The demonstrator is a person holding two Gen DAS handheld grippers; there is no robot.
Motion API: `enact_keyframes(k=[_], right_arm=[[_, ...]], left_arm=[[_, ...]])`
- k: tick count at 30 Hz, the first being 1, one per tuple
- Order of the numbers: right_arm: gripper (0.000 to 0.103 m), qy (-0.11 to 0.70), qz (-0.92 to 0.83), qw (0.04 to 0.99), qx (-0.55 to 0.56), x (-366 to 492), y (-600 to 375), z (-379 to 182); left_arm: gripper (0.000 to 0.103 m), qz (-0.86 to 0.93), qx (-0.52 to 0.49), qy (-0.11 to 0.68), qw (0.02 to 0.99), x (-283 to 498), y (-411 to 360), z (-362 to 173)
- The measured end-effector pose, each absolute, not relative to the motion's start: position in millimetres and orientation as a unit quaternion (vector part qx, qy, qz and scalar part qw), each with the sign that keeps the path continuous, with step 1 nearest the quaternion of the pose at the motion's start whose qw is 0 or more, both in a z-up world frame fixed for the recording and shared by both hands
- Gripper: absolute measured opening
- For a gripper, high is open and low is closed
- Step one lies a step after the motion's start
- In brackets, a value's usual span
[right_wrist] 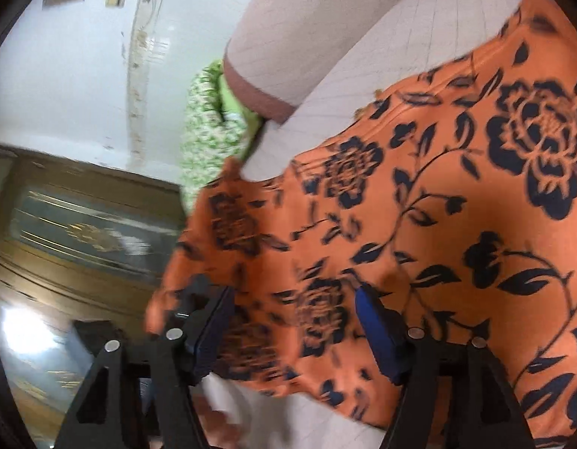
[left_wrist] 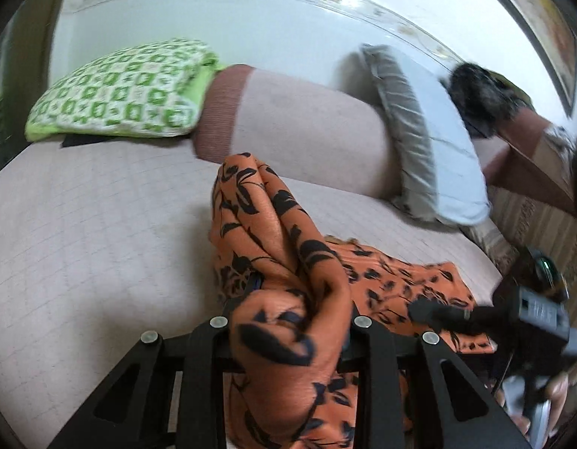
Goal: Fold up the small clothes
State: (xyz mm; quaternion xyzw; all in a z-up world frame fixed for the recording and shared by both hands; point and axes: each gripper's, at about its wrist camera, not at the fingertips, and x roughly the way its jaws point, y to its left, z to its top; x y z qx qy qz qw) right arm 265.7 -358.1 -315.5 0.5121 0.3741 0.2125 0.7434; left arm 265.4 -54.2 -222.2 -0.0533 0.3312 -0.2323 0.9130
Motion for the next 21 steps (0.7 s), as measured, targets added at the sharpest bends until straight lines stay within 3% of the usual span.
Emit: enact_keyframes(k=[11, 16, 21], right_arm=[[0.081, 0.368, 0.243, 0.707, 0.553, 288, -394, -326], [0.081, 0.4, 0.245, 0.665, 0.581, 326, -388, -357], [0.081, 0.393, 0.264, 0.683, 0.557, 356, -373, -345]], left_arm=[[0.03, -0.293, 0.051, 0.341, 0.892, 235, -118, -255], [0.03, -0.293, 0.067, 0.345, 0.889, 233, -120, -263], [0.03, -0.295, 0.075, 0.343, 0.888, 230, -121, -262]])
